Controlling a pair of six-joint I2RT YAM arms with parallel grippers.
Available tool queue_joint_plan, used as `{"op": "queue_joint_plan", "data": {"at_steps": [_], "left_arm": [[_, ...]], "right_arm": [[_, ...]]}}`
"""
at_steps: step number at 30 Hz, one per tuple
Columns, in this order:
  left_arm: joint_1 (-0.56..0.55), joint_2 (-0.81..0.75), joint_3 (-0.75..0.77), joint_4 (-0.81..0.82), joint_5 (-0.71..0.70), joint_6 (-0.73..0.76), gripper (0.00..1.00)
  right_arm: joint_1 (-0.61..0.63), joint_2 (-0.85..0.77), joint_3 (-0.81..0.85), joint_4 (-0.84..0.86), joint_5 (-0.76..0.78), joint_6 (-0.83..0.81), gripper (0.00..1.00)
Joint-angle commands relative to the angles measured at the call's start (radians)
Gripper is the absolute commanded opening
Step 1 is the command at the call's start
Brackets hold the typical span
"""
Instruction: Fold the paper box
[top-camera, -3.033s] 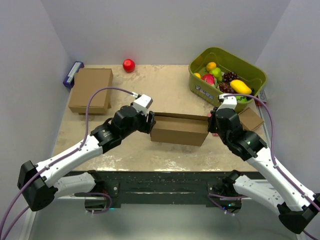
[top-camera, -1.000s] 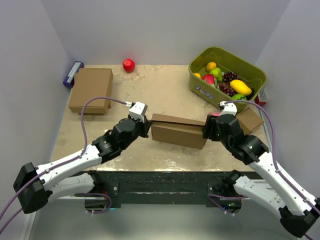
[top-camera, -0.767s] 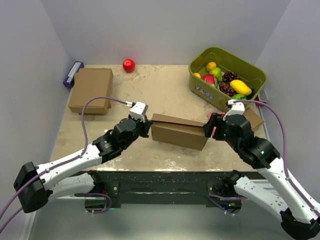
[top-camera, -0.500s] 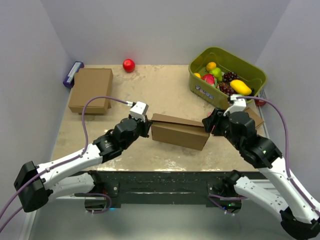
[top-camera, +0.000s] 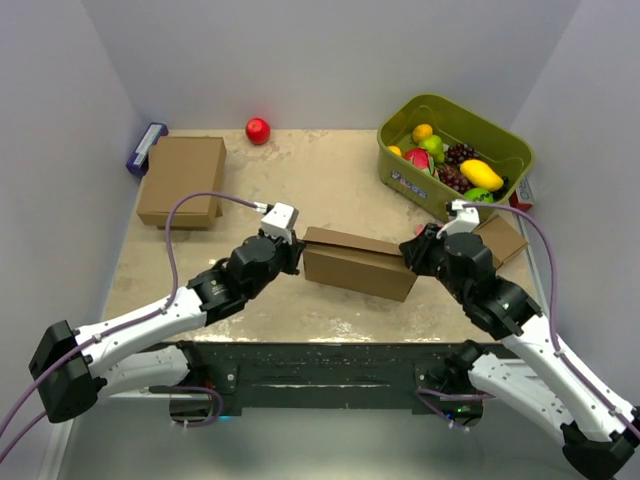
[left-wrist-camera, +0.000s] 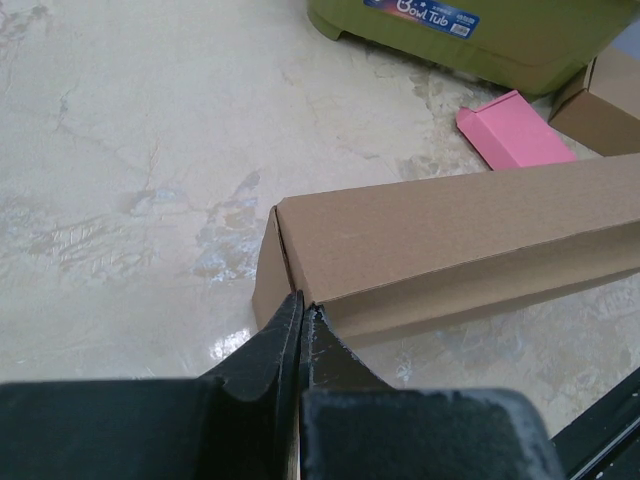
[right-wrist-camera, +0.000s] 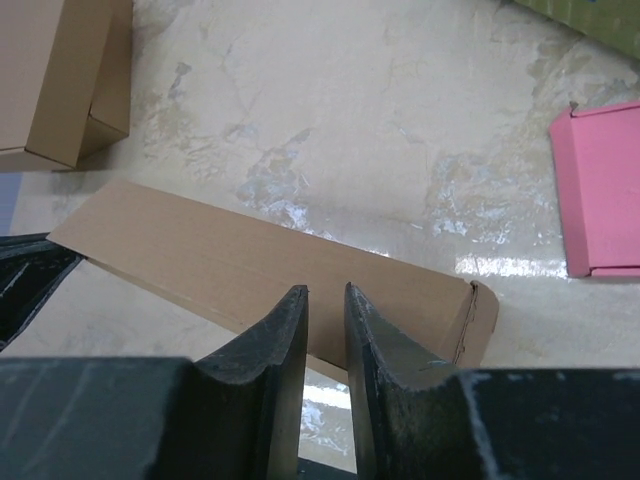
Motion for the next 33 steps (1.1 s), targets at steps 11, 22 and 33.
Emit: {"op": "queue_joint_plan", "data": {"at_steps": [11,22,33], "left_arm": [[-0.024,0.009,0.023,-0.132,0.085,0.012,0.21],[-0.024,-0.141,0.062,-0.251,0.202,0.064,0.64],[0.074,-0.153,0.192,-0.277,0.283,-0.017,0.71]], "right_arm": [[0.006,-0.117,-0.185,-0.047,0.077,0.127,0.24],[0.006,-0.08,-0.204,-0.005,0.103,0.147,0.24],[0.006,-0.08,-0.208,0.004,0.087,0.138,0.25]]}}
